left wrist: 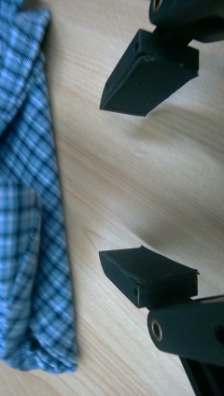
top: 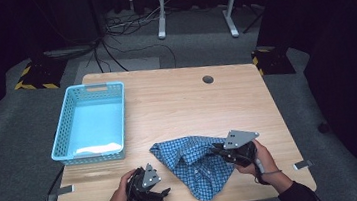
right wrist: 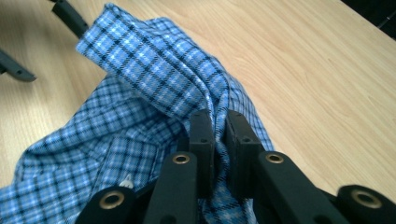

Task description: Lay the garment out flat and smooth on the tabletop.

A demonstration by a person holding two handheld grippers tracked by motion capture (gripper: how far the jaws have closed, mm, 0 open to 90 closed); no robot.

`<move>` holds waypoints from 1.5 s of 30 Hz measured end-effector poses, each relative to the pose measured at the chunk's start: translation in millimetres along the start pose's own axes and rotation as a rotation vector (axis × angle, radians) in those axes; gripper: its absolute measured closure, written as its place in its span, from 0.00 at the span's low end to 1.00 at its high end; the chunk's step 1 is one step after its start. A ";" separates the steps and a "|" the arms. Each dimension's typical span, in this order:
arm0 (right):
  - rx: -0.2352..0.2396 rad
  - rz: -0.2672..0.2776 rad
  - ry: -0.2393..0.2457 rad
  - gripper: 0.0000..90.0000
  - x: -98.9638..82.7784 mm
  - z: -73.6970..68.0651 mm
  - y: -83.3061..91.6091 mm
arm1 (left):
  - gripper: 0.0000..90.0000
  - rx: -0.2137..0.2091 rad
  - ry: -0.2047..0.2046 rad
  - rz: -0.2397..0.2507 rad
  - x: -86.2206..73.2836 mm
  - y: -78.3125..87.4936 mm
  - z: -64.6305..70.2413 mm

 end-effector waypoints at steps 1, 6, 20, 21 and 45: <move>0.000 0.003 0.001 0.92 1.3 1.5 -0.1 | 0.27 -0.004 -0.006 0.012 2.0 1.5 1.8; 0.003 0.007 -0.012 0.93 6.9 6.3 -2.9 | 0.36 -0.032 -0.052 0.053 13.6 8.1 14.3; 0.002 0.005 -0.029 0.93 14.7 15.7 -8.7 | 0.40 -0.070 -0.167 0.087 65.6 -22.3 49.0; 0.002 0.002 -0.028 0.93 15.7 16.4 -9.6 | 0.42 -0.084 -0.162 0.088 68.8 -26.0 49.5; -0.043 -0.022 -0.067 0.94 31.0 47.0 -24.8 | 0.46 -0.146 -0.225 0.003 75.9 -58.4 51.5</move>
Point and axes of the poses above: each handheld gripper's, and its own axes: y roughly backward along the jaws, x roughly out of its top, z roughly to its right, the point moved 4 cm from there along -y, roughly forward along the jaws, and after that the axes turned 6 degrees about -z, right-handed, at the moved point
